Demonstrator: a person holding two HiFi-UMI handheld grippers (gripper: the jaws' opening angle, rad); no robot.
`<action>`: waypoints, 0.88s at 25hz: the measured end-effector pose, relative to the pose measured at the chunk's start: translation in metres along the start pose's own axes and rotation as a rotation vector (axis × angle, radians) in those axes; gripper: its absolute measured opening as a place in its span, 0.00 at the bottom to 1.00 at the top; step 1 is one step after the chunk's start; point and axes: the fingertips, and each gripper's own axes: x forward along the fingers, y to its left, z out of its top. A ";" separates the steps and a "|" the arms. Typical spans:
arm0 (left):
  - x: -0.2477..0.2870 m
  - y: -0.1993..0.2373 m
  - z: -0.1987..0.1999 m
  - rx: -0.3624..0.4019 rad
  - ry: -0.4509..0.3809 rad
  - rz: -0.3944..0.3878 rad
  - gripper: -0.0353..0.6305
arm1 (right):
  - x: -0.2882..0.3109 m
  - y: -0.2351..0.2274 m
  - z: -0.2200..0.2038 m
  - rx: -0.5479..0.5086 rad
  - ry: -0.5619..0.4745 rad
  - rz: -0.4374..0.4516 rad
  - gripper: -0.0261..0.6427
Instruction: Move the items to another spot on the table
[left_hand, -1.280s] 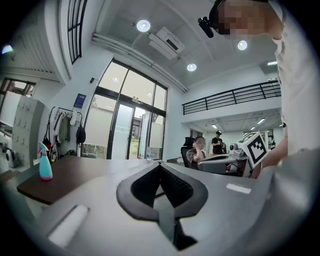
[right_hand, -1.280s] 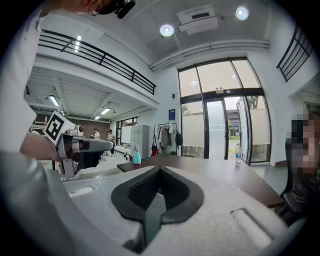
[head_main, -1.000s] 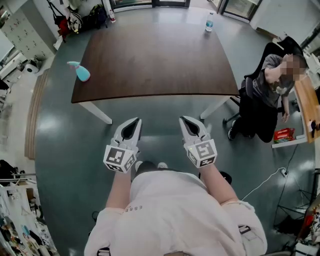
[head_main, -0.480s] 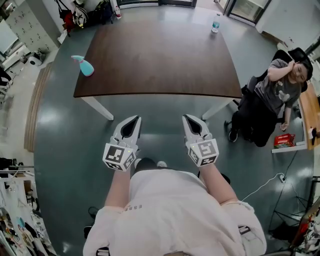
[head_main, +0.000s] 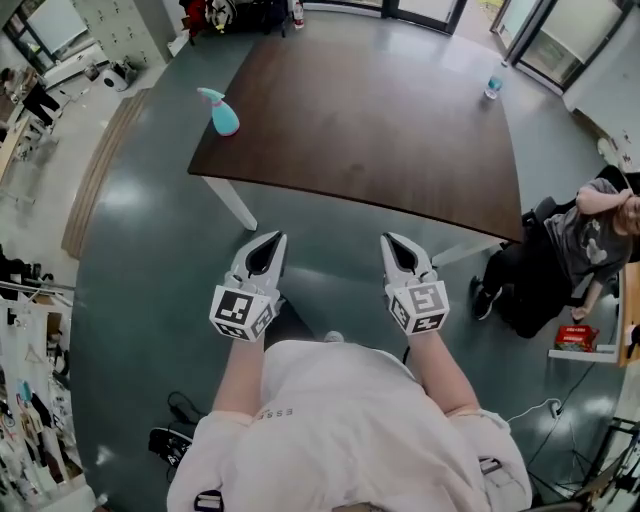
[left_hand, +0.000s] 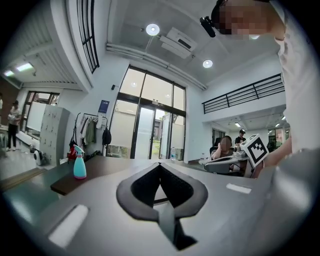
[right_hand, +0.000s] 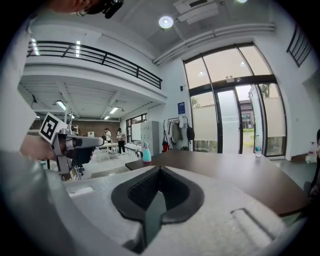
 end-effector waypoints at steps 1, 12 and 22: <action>0.001 0.011 -0.001 -0.006 0.002 0.007 0.08 | 0.011 0.002 0.001 -0.003 0.006 0.005 0.03; 0.017 0.168 0.004 -0.038 0.016 0.062 0.08 | 0.158 0.060 0.015 -0.017 0.048 0.148 0.03; 0.045 0.343 0.051 -0.041 0.003 0.059 0.08 | 0.335 0.122 0.079 -0.025 0.034 0.184 0.03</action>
